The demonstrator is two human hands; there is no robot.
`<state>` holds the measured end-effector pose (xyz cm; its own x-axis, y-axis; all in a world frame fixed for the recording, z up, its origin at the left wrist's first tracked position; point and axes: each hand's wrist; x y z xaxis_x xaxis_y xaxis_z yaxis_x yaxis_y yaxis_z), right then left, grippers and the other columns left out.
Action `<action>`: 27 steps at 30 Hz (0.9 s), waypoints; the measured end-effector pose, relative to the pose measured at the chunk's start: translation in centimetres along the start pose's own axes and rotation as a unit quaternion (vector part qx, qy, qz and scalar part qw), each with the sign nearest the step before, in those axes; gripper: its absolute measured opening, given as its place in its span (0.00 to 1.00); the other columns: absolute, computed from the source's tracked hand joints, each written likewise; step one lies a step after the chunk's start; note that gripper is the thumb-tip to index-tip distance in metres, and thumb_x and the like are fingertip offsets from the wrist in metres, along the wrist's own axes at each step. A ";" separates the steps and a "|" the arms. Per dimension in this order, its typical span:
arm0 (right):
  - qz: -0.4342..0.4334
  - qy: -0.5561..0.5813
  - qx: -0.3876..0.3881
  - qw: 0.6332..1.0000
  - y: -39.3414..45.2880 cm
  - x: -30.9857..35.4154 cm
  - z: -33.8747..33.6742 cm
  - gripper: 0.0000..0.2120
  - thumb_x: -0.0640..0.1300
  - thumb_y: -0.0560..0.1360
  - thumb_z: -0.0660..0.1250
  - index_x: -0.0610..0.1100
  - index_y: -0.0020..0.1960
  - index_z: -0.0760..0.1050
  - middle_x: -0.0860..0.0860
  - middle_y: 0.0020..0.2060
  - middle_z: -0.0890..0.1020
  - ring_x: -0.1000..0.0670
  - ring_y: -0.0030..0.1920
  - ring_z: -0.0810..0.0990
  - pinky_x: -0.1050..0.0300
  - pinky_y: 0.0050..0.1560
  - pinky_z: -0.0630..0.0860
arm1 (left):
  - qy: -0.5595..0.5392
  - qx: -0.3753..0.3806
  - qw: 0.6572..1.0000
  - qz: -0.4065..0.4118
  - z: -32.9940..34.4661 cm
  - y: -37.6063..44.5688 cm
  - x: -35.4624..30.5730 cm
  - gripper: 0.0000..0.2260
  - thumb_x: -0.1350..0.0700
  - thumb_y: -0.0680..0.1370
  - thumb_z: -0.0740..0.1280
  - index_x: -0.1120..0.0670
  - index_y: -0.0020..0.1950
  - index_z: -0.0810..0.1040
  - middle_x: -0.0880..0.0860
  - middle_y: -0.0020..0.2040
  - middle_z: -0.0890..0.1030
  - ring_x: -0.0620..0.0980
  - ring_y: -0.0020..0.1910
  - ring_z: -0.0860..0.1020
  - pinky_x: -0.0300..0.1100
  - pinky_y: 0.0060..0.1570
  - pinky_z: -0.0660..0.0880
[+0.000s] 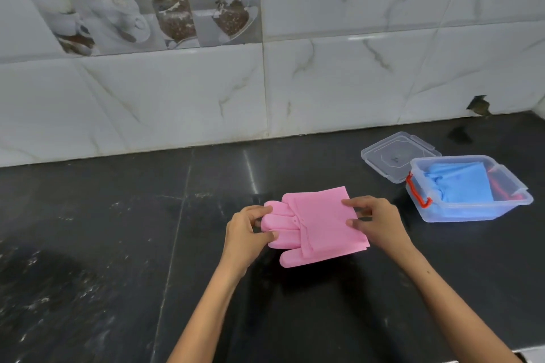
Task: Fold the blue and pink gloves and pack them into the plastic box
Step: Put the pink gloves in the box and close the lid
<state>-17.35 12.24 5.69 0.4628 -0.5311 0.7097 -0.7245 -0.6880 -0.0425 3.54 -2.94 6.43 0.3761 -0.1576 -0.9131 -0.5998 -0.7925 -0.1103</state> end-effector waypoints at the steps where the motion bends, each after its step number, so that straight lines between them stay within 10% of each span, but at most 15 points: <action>1: 0.003 0.000 -0.009 1.000 0.0 -0.1 -1.0 0.20 0.35 0.68 0.74 0.48 0.58 0.79 0.49 0.56 0.80 0.53 0.47 0.77 0.62 0.50 0.73 | -0.002 0.005 1.000 0.010 0.5 0.2 -0.8 0.24 0.69 0.67 0.74 0.55 0.61 0.79 0.50 0.56 0.79 0.43 0.46 0.78 0.40 0.50 0.78; 12: 0.027 0.012 -0.120 0.992 1.7 -7.5 -19.2 0.20 0.33 0.67 0.73 0.48 0.56 0.81 0.51 0.49 0.80 0.51 0.44 0.79 0.68 0.41 0.71 | -0.004 0.082 0.990 0.114 15.2 4.1 -13.7 0.24 0.67 0.68 0.74 0.54 0.62 0.78 0.51 0.57 0.79 0.48 0.50 0.79 0.45 0.55 0.77; 18: 0.044 0.014 -0.134 0.990 5.3 -14.4 -26.1 0.21 0.32 0.67 0.73 0.44 0.59 0.79 0.46 0.50 0.81 0.47 0.45 0.80 0.52 0.52 0.78 | -0.024 0.096 0.992 0.084 25.9 7.3 -17.7 0.24 0.68 0.68 0.74 0.55 0.62 0.79 0.54 0.58 0.79 0.44 0.43 0.76 0.31 0.38 0.76; 27: -0.002 -0.074 -0.071 0.995 9.4 -22.0 -24.6 0.20 0.36 0.72 0.70 0.43 0.63 0.76 0.46 0.59 0.79 0.49 0.52 0.78 0.58 0.55 0.73 | 0.064 0.056 0.996 0.022 31.7 7.6 -15.9 0.24 0.66 0.71 0.72 0.56 0.66 0.75 0.58 0.61 0.77 0.54 0.56 0.77 0.47 0.57 0.77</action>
<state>-46.89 29.66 6.98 0.5275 -0.6027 0.5987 -0.7826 -0.6190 0.0664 -29.37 12.17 7.64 0.4305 -0.2709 -0.8610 -0.6904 -0.7133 -0.1207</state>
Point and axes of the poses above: each hand's wrist, its own y-axis towards the middle knuckle, its own z-axis out of the palm, x = y × z
